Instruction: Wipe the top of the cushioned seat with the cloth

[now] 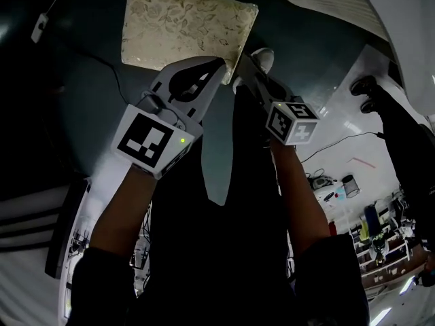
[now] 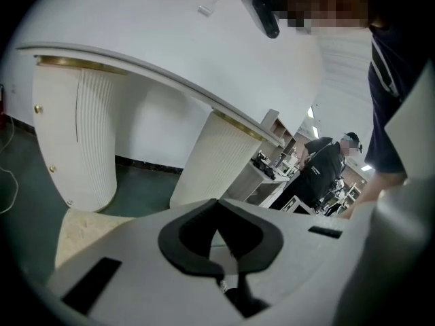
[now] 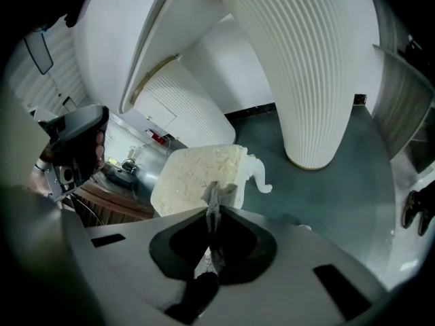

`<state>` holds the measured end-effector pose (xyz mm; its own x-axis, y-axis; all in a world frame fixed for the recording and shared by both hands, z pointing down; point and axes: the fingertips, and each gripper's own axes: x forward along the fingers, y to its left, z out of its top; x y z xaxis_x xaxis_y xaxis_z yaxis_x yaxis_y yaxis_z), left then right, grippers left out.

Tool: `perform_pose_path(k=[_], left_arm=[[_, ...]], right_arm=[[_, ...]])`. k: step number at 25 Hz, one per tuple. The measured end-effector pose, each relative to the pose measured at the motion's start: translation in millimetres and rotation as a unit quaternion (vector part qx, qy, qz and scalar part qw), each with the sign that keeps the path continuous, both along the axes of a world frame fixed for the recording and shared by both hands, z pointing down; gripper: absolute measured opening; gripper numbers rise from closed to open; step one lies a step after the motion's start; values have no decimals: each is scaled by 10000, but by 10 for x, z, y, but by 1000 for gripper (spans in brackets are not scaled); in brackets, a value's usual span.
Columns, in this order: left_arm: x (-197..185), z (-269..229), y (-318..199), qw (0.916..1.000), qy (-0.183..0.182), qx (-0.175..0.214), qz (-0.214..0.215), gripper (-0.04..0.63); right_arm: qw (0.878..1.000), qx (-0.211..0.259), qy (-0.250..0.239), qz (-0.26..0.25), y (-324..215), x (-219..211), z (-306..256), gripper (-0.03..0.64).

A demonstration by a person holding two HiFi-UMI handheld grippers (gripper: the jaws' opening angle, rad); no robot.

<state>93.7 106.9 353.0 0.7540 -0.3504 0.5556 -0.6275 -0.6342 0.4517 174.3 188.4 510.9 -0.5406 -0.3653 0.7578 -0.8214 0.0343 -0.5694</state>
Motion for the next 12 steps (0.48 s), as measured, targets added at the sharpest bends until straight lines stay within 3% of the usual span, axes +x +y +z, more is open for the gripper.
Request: perform_pose_path(k=[12], left_arm=[[-416, -1118, -646, 9960, 46, 810, -378, 6]], right_arm=[[9919, 1186, -186, -419, -1162, -359, -1405, 32]])
